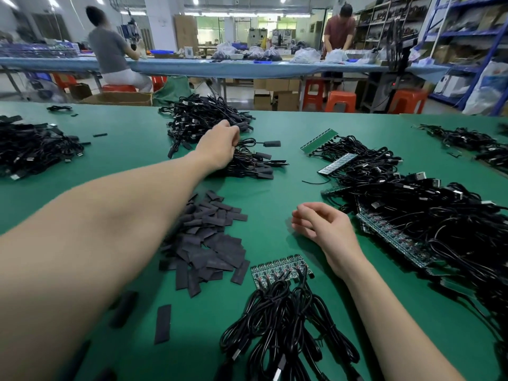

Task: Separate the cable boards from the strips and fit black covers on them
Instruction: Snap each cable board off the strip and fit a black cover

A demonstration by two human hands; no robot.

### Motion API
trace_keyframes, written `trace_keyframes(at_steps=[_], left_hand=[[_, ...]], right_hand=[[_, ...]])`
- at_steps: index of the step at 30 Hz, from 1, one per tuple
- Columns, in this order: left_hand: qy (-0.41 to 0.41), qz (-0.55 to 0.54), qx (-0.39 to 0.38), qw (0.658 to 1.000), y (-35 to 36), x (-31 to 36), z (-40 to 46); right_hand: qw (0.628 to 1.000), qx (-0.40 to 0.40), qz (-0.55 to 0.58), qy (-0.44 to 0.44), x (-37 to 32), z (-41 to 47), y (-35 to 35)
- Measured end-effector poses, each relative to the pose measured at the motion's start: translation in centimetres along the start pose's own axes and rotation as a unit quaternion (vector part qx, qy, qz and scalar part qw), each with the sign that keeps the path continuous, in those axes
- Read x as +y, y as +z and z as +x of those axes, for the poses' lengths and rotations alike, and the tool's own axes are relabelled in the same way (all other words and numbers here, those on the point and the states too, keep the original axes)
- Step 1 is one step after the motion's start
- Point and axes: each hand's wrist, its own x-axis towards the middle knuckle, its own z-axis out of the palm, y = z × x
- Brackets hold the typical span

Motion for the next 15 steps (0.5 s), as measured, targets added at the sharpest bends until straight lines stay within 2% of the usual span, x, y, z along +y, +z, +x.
trace_keyframes(at_steps=[5, 11, 15], left_hand=[[-0.054, 0.162, -0.058, 0.984, 1.4, -0.4, 0.3], [-0.079, 0.116, -0.018, 0.990, 2.1, 0.2, -0.9], [-0.070, 0.006, 0.015, 0.997, 1.6, 3.1, -2.4]], right_hand=[[1.000, -0.009, 0.003, 0.000, 0.0, 0.1, -0.3], [1.000, -0.010, -0.001, 0.001, -0.1, 0.0, -0.2], [1.000, -0.012, -0.001, 0.003, -0.4, -0.3, -0.2]])
